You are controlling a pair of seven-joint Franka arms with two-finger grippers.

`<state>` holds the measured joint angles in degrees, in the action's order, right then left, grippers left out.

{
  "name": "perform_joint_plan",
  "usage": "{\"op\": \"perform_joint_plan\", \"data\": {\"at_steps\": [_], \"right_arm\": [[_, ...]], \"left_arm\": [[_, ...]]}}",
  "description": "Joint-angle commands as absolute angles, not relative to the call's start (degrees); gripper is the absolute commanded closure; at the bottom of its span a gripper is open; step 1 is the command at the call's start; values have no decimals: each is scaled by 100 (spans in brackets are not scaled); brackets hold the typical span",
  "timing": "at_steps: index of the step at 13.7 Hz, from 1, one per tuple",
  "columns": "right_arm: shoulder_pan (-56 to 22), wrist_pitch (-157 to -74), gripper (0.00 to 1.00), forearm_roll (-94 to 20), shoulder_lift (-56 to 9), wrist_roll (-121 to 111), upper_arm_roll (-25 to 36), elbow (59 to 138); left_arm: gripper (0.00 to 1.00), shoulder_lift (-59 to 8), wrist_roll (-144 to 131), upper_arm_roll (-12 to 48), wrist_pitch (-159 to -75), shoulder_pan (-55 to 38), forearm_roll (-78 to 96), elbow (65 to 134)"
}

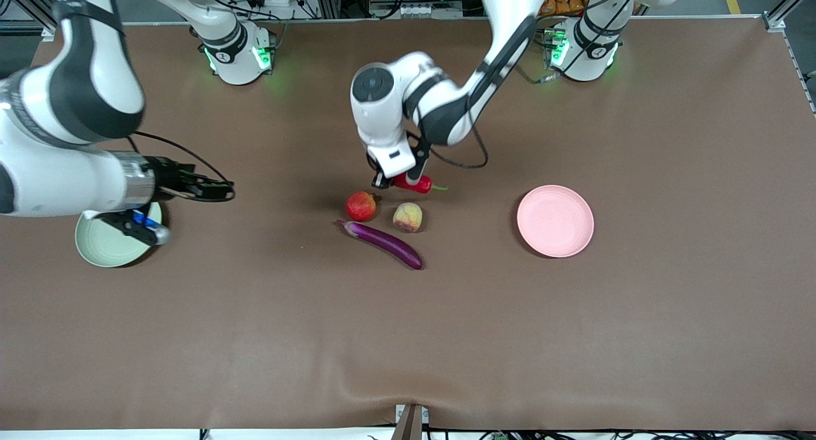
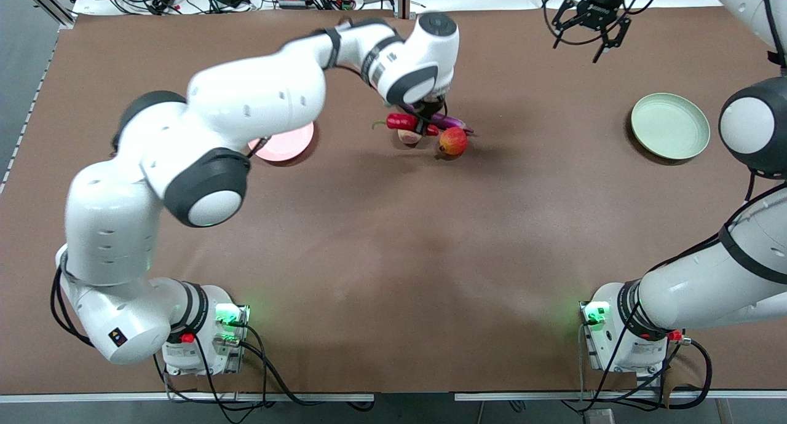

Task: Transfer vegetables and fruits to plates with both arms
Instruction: 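Lift the chili with the left gripper while the right gripper reaches the apple, then grasp the apple with the right gripper while the left gripper lowers the chili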

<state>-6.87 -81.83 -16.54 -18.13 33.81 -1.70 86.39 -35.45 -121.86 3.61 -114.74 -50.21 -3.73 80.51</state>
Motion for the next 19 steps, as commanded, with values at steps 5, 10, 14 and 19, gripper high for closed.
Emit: {"op": "perform_joint_plan", "data": {"at_steps": [5, 10, 14, 19], "right_arm": [[-1599, -9533, 0, -1696, -1828, 4210, -141, 9500], [-2678, -11211, 0, -1705, -2450, 5402, -141, 9809], [-2979, -11672, 0, -1652, -2961, 5712, -132, 9826], [-3234, -12296, 0, -1652, -3480, 6223, -132, 9826]], "left_arm": [[100, -3068, -8523, 343, -9723, -3922, 35, 8314], [100, -2734, -6999, 334, -9545, -2507, -53, 8787], [100, -2514, -6627, 334, -10509, -2206, -789, 10069], [100, -2601, -6627, 343, -10872, -1881, -1292, 10679]]}}
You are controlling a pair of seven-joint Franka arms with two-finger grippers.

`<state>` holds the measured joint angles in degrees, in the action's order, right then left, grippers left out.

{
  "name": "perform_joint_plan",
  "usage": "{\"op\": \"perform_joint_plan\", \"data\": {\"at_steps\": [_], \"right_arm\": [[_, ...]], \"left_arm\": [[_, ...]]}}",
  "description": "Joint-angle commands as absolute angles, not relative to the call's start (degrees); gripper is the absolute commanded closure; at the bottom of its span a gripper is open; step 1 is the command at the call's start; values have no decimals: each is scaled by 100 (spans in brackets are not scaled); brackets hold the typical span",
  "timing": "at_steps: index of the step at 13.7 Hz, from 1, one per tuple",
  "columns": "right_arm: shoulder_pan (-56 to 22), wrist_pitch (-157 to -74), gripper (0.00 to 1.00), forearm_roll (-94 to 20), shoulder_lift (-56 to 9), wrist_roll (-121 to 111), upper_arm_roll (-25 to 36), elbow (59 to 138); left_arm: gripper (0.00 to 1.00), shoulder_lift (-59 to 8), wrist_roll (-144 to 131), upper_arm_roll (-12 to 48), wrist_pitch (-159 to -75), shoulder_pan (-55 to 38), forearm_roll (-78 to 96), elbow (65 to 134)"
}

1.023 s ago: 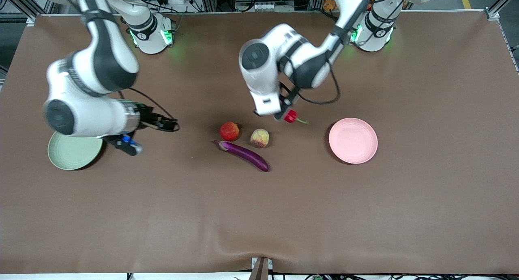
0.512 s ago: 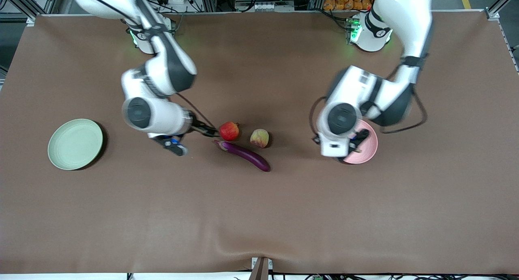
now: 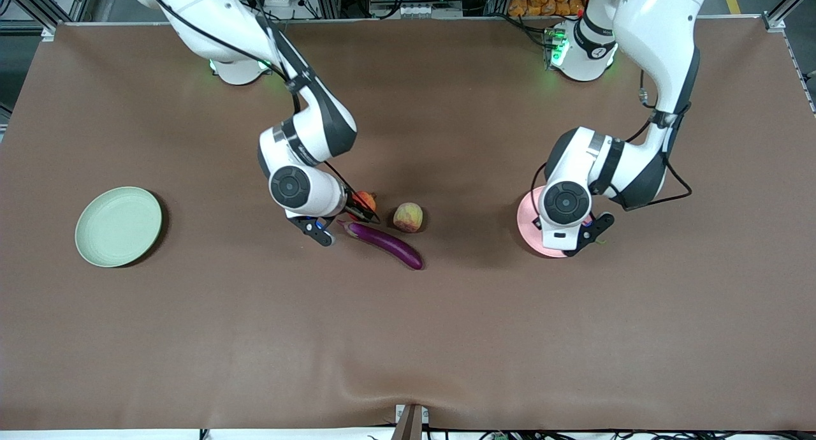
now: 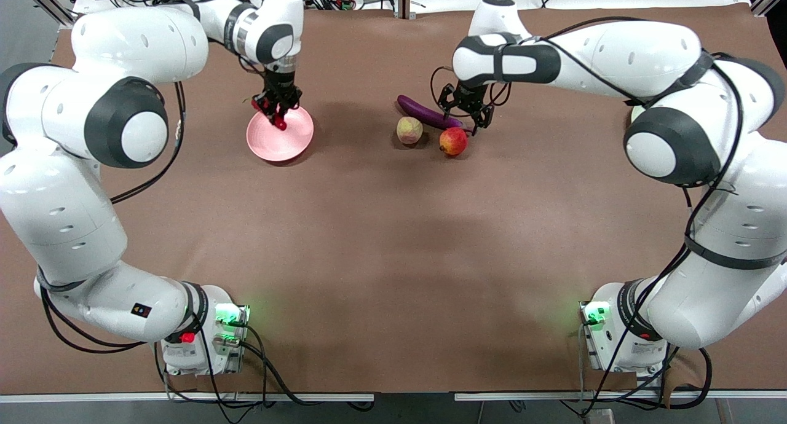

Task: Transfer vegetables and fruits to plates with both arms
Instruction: 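Grasp the apple with the right gripper while the left gripper lowers the chili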

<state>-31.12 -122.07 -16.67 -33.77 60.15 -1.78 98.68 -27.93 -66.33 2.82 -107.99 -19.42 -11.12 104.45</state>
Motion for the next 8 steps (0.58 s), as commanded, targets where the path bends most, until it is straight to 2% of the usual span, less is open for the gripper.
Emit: {"op": "perform_joint_plan", "data": {"at_steps": [1, 2, 3, 4, 5, 6, 7, 8], "right_arm": [[-3260, -12357, 0, -1644, -3576, 6231, -132, 9826], [-3356, -12479, 0, -1644, -3647, 6231, -123, 9852], [-3384, -12515, 8, -1626, -3682, 6214, -123, 9913], [-3366, -12472, 65, -1609, -3665, 6127, -123, 9931], [-3297, -12411, 100, -1617, -3648, 6117, -132, 9932], [-3261, -12123, 100, -1608, -3578, 6100, -114, 9914], [-3182, -11702, 100, -1600, -3403, 6056, -97, 9853], [-2955, -11272, 100, -1600, -3193, 5803, -97, 9818]], "left_arm": [[100, -2689, -6618, 334, -10872, -1881, -1327, 10679], [100, -2742, -6627, 334, -10872, -1881, -1440, 10679], [100, -2820, -6636, 334, -10863, -1837, -1441, 10679], [100, -2847, -6636, 334, -10855, -1793, -1450, 10679], [100, -2882, -6644, 334, -10820, -1793, -1441, 10687], [98, -2892, -6679, 334, -10802, -1802, -1450, 10687], [76, -2926, -6697, 343, -10802, -1810, -1450, 10696], [26, -2944, -6723, 334, -10802, -1811, -1450, 10731]]}}
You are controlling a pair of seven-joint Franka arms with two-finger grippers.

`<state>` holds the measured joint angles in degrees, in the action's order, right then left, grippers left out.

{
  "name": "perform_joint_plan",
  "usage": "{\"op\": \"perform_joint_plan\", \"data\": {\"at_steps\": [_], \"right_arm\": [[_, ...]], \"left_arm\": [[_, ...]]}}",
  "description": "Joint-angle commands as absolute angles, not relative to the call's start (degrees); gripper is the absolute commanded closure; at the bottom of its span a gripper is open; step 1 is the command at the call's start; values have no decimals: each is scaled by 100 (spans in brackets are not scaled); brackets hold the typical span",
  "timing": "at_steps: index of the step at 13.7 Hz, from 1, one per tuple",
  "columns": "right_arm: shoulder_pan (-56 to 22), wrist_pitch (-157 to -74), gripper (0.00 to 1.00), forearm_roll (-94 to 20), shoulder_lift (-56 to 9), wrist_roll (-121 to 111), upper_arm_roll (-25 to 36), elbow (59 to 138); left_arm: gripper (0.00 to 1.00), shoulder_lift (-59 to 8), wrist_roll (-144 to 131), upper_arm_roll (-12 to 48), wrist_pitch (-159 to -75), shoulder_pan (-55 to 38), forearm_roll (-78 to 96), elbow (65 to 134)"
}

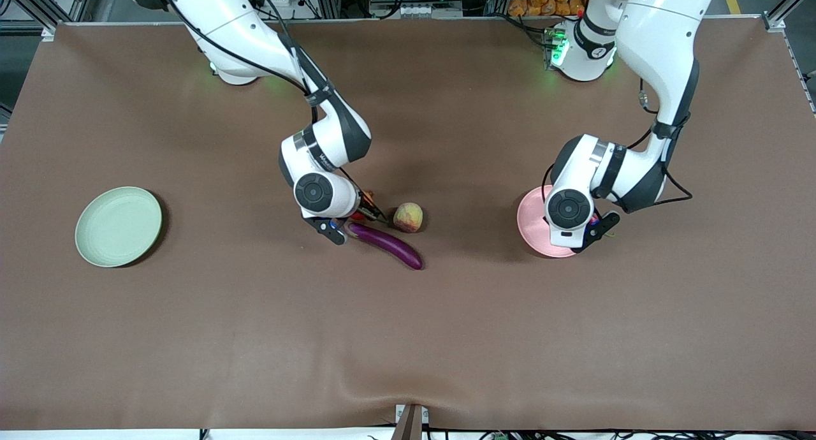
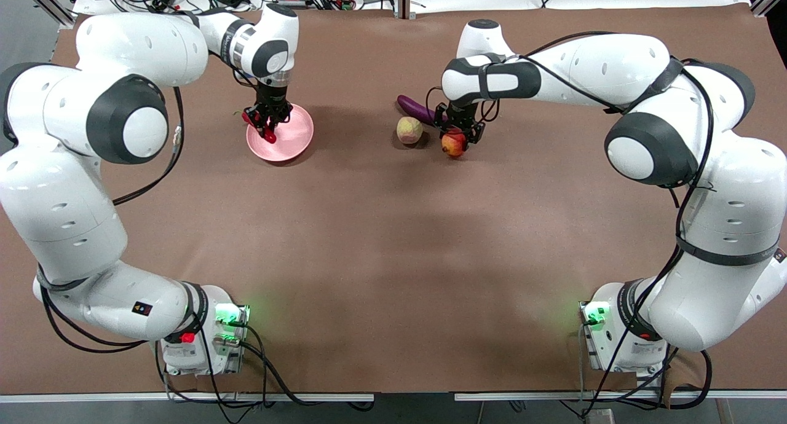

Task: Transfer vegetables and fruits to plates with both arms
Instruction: 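Release the chili with the left gripper while the right gripper carries the apple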

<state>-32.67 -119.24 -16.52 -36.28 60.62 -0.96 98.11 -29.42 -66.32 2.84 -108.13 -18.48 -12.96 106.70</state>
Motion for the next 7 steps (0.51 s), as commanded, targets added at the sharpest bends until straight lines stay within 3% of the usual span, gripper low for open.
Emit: {"op": "perform_joint_plan", "data": {"at_steps": [1, 4, 7], "right_arm": [[-2727, -10806, 100, -1591, -2938, 5470, -97, 9817], [-1919, -9584, 100, -1067, -2313, 4416, -79, 9879], [-946, -9386, 100, 122, -1716, 2698, -79, 10544]], "left_arm": [[0, -2979, -6776, 325, -10802, -1845, -1450, 10740], [0, -2936, -6847, 334, -10793, -1889, -1450, 10670], [0, -2883, -6864, 369, -10575, -1942, -1354, 10084]]}}
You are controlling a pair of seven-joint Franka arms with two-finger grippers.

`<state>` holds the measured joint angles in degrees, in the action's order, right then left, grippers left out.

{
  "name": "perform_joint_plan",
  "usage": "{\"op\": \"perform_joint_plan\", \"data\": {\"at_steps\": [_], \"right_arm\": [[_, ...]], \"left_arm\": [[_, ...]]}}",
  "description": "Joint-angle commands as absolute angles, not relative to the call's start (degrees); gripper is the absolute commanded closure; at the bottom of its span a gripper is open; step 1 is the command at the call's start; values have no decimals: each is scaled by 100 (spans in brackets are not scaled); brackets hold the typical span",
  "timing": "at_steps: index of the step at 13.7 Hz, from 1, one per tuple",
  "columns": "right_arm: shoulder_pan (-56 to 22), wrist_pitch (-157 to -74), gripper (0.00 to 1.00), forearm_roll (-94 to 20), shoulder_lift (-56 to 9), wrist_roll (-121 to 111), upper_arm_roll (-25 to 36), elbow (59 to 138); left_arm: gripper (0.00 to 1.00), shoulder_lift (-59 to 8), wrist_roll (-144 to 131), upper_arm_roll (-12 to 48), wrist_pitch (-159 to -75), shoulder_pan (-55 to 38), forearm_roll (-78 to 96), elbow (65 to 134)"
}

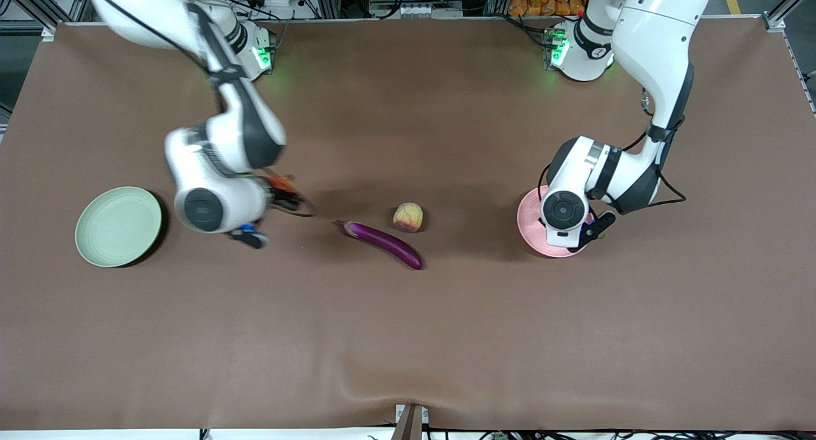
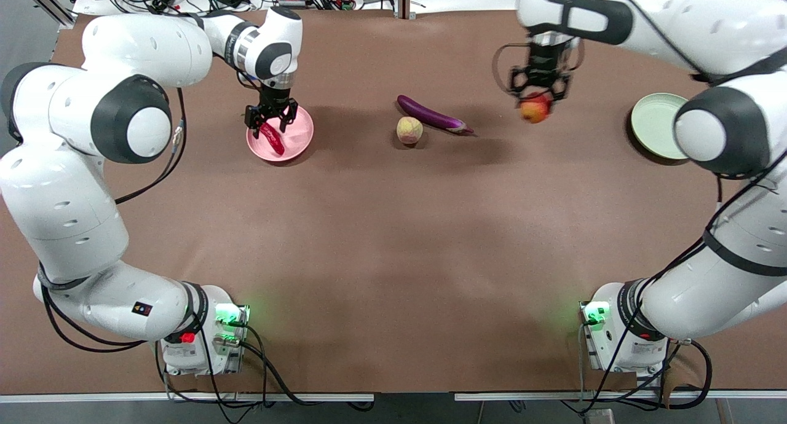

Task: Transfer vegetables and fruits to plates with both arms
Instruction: 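Release the chili with the left gripper while the right gripper carries the apple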

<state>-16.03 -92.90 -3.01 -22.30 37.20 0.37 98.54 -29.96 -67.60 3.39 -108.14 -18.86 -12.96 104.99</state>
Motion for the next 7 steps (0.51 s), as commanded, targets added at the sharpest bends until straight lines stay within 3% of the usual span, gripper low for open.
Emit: {"op": "perform_joint_plan", "data": {"at_steps": [1, 4, 7], "right_arm": [[-471, -9387, 100, 132, -1636, 1776, -79, 10625], [936, -9701, 100, 403, -1722, -345, -79, 10679], [1817, -10500, 100, 824, -2108, -1596, -70, 10775]], "left_arm": [[0, -2892, -6882, 430, -10338, -2003, -1258, 9742], [0, -2962, -7266, 492, -10230, -2249, -547, 8897], [0, -3644, -8345, 483, -10370, -2959, -387, 7975]]}}
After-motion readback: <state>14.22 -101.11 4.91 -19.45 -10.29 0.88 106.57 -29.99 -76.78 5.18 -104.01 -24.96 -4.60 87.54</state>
